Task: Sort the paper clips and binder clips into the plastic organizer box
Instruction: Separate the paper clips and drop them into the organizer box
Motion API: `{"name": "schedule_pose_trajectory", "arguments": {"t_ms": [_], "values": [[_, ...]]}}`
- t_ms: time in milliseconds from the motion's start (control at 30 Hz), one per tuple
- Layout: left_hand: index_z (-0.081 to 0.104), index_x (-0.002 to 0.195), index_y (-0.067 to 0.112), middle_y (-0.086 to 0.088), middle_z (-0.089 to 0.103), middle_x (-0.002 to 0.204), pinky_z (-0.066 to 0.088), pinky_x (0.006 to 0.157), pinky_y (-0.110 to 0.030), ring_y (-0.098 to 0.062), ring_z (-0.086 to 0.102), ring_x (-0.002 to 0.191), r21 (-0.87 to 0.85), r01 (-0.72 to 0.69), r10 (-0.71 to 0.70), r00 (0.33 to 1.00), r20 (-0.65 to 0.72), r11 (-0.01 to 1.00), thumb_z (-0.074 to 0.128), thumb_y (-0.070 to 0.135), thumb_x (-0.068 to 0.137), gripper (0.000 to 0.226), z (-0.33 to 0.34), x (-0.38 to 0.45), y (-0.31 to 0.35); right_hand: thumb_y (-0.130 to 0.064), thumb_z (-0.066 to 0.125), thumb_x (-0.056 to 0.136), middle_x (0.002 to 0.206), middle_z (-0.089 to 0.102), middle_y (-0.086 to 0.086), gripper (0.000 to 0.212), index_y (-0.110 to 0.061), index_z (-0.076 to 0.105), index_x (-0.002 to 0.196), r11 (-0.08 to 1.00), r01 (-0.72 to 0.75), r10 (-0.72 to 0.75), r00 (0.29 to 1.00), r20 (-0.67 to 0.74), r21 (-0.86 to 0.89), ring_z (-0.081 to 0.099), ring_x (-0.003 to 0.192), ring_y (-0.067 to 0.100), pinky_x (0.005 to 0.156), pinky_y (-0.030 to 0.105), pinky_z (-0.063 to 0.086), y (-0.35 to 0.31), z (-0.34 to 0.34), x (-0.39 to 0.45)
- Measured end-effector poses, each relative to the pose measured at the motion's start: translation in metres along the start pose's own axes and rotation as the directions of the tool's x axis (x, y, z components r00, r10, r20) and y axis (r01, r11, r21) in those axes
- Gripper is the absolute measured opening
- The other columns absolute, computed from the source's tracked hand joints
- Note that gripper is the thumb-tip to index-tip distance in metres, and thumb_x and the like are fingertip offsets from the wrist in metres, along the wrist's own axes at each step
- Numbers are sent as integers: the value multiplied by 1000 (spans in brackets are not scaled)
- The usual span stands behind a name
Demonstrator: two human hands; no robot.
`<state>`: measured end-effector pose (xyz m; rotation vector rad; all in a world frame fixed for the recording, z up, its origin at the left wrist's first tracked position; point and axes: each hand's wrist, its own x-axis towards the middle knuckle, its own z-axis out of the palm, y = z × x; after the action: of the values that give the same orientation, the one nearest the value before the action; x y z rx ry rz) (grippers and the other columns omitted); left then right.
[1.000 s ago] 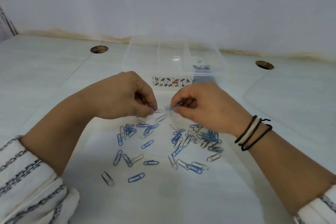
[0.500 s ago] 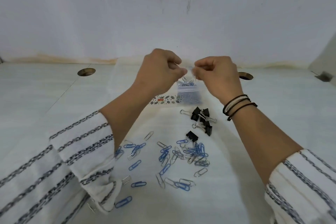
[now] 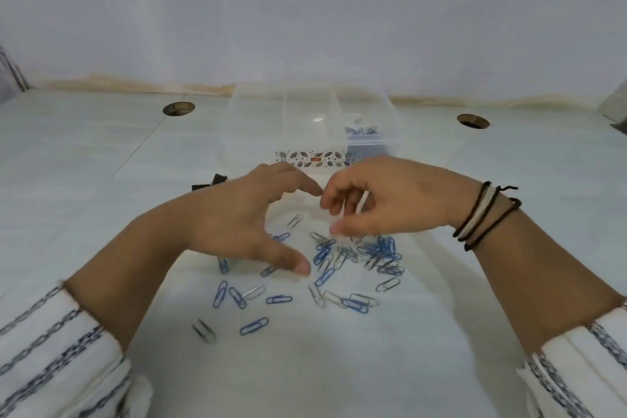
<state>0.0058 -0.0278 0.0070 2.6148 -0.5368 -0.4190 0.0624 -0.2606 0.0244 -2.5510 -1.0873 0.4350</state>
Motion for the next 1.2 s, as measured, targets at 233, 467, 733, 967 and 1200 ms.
{"name": "schedule_pose_trajectory", "arguments": {"t_ms": [233,467,733,967,1200], "values": [[22,146,64,44,19,148,28,117,-33,3,18,146,131,-62,44,990,136,990,75,92,36,126,4,9,-27,-67,89,50,107,53,-17,85,-39,44,117,975,-41,114,935,335,-218,58,89,4,73,25,52,-14,16,-4],[28,152,50,29,23,153,27,117,-29,-1,20,143,122,-70,57,993,108,990,88,74,47,123,6,8,-24,-67,80,66,106,50,-10,67,-27,47,109,984,23,-12,998,62,-178,52,96,12,80,32,51,-5,25,10],[47,142,45,31,39,138,35,107,-21,6,39,127,188,-23,15,999,43,982,77,79,60,94,6,3,-20,-71,74,71,118,48,-7,82,-28,54,138,962,36,-3,993,119,-271,55,105,14,93,35,50,-16,30,9],[73,114,37,17,59,111,50,92,-35,-4,58,100,123,-40,50,995,-81,992,80,51,81,38,13,11,-19,-47,75,85,106,57,-9,44,-29,67,125,976,66,-54,997,63,-206,55,95,8,86,28,49,-19,36,16],[81,98,32,12,76,91,59,81,-32,-3,71,82,37,-40,45,986,-161,999,79,14,87,21,14,12,-16,-23,69,93,94,59,-14,17,-27,72,110,976,108,-100,994,51,-190,54,82,3,68,9,39,-23,41,15]]}}
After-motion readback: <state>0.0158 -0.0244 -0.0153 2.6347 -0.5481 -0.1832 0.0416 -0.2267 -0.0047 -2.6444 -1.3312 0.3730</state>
